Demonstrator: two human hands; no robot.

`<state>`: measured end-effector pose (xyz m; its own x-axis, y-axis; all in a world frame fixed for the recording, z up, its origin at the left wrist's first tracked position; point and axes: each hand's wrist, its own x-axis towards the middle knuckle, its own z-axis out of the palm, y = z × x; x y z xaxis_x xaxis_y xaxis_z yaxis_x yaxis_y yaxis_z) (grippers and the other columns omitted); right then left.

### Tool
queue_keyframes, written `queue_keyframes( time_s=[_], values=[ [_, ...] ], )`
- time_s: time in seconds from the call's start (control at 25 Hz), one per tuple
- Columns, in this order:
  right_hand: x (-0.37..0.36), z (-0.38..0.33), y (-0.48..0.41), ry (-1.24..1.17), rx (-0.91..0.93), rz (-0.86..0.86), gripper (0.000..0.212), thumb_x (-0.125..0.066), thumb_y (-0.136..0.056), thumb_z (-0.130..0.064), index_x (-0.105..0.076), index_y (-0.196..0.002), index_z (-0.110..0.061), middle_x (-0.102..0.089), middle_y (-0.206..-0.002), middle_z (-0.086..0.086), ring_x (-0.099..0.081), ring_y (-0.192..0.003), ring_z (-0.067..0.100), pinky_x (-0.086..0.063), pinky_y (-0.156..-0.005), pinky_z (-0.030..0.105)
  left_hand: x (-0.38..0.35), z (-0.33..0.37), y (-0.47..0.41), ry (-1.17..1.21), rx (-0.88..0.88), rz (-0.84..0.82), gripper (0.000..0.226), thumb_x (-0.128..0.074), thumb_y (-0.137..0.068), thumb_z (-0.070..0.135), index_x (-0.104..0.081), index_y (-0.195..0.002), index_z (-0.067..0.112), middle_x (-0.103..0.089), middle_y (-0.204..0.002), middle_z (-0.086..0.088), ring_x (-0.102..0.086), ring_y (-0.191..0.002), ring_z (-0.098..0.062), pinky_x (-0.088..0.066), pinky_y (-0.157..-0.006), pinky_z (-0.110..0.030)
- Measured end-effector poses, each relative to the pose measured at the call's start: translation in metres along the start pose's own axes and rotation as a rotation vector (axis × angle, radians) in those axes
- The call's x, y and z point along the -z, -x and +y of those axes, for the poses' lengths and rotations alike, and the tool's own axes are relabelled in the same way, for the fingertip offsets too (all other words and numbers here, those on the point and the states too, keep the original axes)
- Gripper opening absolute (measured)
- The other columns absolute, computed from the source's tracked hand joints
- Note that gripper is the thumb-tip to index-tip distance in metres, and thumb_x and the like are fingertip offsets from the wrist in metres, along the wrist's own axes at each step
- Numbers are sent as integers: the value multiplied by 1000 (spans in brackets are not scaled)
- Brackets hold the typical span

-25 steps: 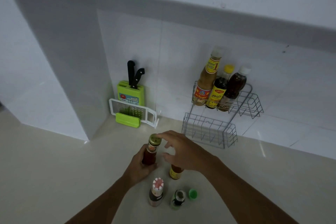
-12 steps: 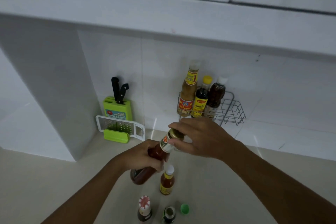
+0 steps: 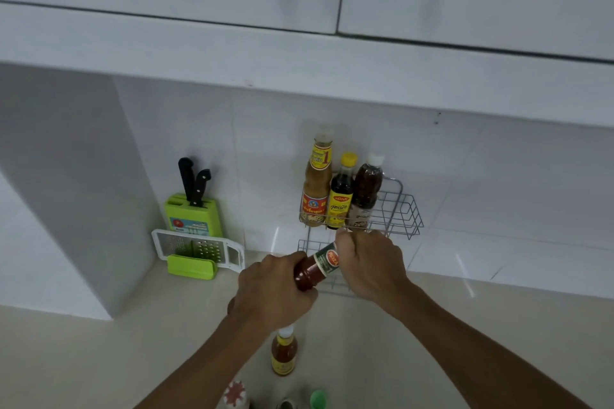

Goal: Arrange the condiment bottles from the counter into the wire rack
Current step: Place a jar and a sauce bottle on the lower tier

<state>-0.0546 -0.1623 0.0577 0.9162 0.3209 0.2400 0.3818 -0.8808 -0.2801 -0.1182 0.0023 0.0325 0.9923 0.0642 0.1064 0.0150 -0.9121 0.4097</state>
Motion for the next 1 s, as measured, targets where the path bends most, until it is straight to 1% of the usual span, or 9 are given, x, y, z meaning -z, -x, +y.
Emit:
queue_keyframes(
  time_s=[0.12, 0.2, 0.28, 0.4, 0.6, 0.72, 0.8, 0.84, 1.0],
  values=[
    [4, 7, -3, -41, -42, -116, 37, -26, -101, -39, -51, -80, -22, -58, -79, 5, -52, -72, 21, -35, -54, 28, -5, 11, 1, -85, 14, 69, 29, -61, -70, 50, -56, -95, 36, -65, -75, 8, -66, -75, -17, -46, -63, -27],
    [16, 12, -2, -140, 85, -111, 37, -30, -102, -44, -51, -77, -26, -58, -73, -2, -54, -66, 16, -38, -57, 29, 7, 5, -10, 156, 4, -127, 24, -68, -64, 42, -59, -82, 31, -61, -66, 6, -62, -67, -15, -49, -61, -33],
    [33, 13, -3, -208, 340, -51, 32, -33, -101, -45, -54, -84, -27, -55, -68, -9, -52, -61, 9, -34, -55, 24, 17, -1, -20, 539, 10, -441, 19, -72, -62, 23, -63, -77, 16, -64, -65, 1, -62, -63, -17, -56, -66, -42],
    [46, 4, -9, -152, 555, 13, 32, -33, -97, -35, -61, -89, -22, -60, -73, -8, -52, -63, 12, -41, -57, 28, 27, 1, -23, 809, -34, -726, 14, -66, -66, 0, -62, -79, -1, -58, -71, -18, -59, -63, -28, -52, -70, -41],
    [34, -6, -11, -125, 282, 82, 52, -17, -86, -45, -64, -85, -23, -69, -80, 0, -60, -70, 18, -51, -63, 37, 21, 8, -19, 743, 63, -535, 17, -70, -61, 11, -65, -77, 5, -63, -64, -8, -61, -59, -24, -58, -69, -46],
    [23, -2, -7, -158, 193, 93, 49, -16, -86, -47, -55, -76, -20, -60, -70, 2, -54, -62, 18, -39, -54, 31, 13, 16, -7, 457, 100, -232, 14, -70, -59, 33, -62, -69, 27, -64, -60, 5, -59, -55, -13, -53, -57, -35],
    [25, -3, -4, -208, 187, 84, 47, -19, -88, -47, -56, -84, -19, -61, -73, 2, -55, -63, 17, -38, -53, 29, 9, 22, -1, 220, 69, 10, 16, -67, -64, 43, -56, -72, 36, -60, -62, 8, -57, -60, -12, -45, -56, -26],
    [31, -5, -3, -242, 203, 72, 42, -23, -90, -45, -57, -93, -20, -63, -77, 0, -58, -66, 16, -41, -53, 29, 8, 22, 0, 232, 43, 59, 18, -68, -65, 44, -55, -77, 38, -60, -64, 8, -57, -62, -12, -47, -57, -26],
    [75, -16, -11, -331, 281, 94, 24, -38, -92, -36, -48, -112, -29, -59, -67, -11, -55, -58, 7, -35, -51, 24, 25, 16, 1, 727, -102, -260, 61, -90, -62, 40, -55, -111, 42, -70, -89, 4, -69, -79, -10, -58, -74, -26]
  ],
)
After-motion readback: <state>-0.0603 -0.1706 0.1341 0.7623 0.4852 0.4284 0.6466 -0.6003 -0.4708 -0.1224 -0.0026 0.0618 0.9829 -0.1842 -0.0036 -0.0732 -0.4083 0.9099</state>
